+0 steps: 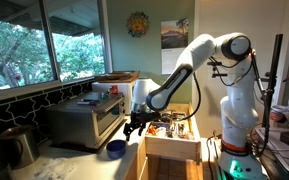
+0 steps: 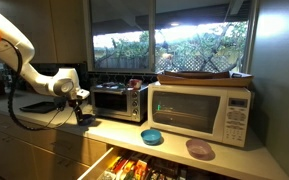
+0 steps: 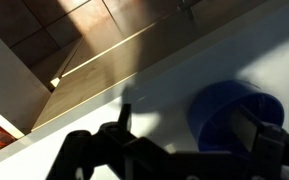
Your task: Pour the water out of the blue cup and into the blue bowl
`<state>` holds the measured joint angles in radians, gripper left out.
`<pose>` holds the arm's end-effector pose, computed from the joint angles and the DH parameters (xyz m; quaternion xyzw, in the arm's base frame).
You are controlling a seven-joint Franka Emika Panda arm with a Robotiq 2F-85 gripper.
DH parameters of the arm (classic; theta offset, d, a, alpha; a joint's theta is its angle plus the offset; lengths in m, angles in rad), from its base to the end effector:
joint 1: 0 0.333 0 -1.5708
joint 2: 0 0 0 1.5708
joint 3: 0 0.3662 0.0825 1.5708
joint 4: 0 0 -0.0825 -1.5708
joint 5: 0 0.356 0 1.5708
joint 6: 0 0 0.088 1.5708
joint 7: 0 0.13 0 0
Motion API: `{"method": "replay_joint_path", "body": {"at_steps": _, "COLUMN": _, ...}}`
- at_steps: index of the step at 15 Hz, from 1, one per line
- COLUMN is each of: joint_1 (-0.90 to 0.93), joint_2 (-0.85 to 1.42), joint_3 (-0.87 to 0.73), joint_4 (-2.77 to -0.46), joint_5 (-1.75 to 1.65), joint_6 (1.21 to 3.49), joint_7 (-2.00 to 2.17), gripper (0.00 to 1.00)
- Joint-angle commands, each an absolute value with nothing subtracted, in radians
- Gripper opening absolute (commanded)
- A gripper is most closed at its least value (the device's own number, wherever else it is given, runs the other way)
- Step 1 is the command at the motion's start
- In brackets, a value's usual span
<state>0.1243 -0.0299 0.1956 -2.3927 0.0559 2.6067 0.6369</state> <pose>0.4719 0.1562 0.4009 -0.9764 0.1782 -0.1012 0.0685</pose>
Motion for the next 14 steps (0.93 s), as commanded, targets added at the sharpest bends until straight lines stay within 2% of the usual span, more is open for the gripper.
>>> {"method": "replay_joint_path", "body": {"at_steps": 1, "joint_1": 0.138, "joint_2": 0.029, "joint_3": 0.191, "joint_4": -2.391, "joint_5": -0.045, "joint_6": 2.721, "joint_7": 0.772, "gripper": 1.00}}
{"method": "replay_joint_path", "body": {"at_steps": 14, "joint_1": 0.156, "joint_2": 0.041, "joint_3": 0.172, "joint_4": -2.347, "joint_5": 0.002, "joint_6": 2.711, "joint_7": 0.750, "gripper": 1.00}}
